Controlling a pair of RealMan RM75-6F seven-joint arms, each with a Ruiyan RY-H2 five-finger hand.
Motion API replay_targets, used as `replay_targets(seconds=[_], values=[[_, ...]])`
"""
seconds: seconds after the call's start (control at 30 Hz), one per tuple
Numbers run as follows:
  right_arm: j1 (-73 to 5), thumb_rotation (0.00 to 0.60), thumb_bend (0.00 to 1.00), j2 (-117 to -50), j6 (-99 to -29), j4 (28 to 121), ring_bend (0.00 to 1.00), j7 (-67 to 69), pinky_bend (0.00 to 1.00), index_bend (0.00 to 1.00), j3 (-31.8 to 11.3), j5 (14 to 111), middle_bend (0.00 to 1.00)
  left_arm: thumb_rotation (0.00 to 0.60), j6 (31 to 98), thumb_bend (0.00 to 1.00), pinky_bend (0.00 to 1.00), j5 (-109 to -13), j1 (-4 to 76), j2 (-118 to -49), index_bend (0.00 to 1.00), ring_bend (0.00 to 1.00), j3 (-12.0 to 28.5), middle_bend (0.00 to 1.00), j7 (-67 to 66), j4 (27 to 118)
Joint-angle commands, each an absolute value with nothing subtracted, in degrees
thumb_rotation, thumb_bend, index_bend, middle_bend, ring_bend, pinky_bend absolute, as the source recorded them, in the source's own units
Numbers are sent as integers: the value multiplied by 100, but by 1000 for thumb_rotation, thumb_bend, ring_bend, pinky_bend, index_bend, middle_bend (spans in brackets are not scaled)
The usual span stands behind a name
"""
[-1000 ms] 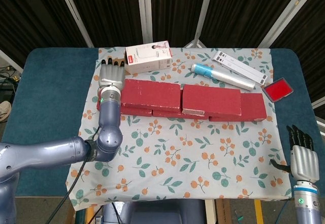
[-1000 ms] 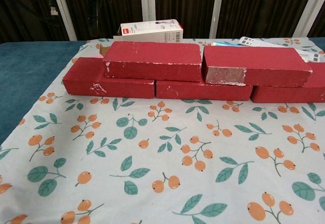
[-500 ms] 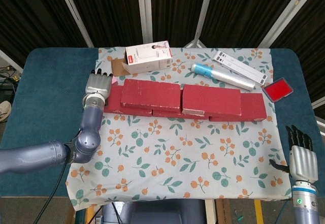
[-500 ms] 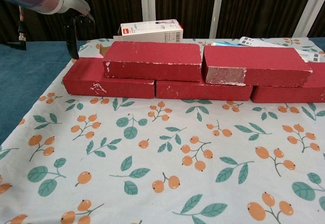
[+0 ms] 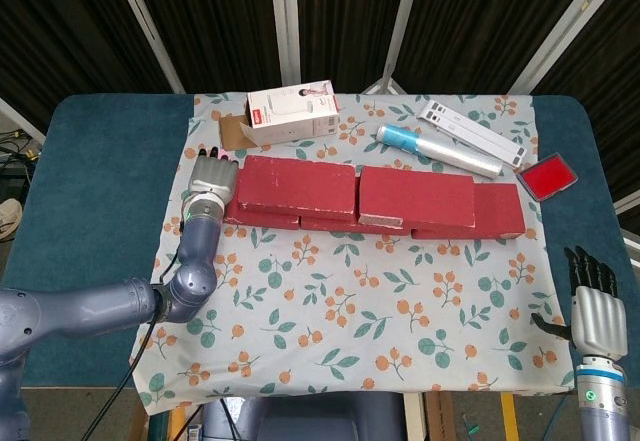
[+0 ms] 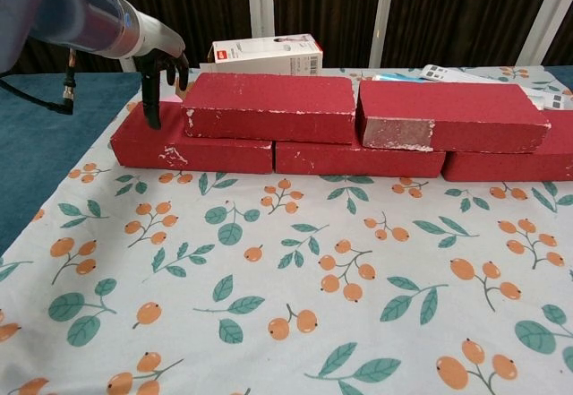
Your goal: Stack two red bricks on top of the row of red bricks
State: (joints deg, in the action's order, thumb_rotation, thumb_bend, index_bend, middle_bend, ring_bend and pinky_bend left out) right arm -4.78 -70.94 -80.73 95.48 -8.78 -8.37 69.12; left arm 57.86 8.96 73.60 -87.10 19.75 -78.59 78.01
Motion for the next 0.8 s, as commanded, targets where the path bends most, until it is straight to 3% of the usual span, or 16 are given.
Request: replay_targets(seconds=[0.03,0.8], values=[[-479,600,19,-7094,-8071,9543,0,-872,0,0,-843,6904,0,600,5807,0,103,916,7425,-8779,216,0,1959,144,-7875,7751],[-478,600,20,-7106,-8066,9548,0,-903,0,0,-858,6856,0,600,5850,0,103,922,7670,-9004,215,0,1882,148,-7929,7641]])
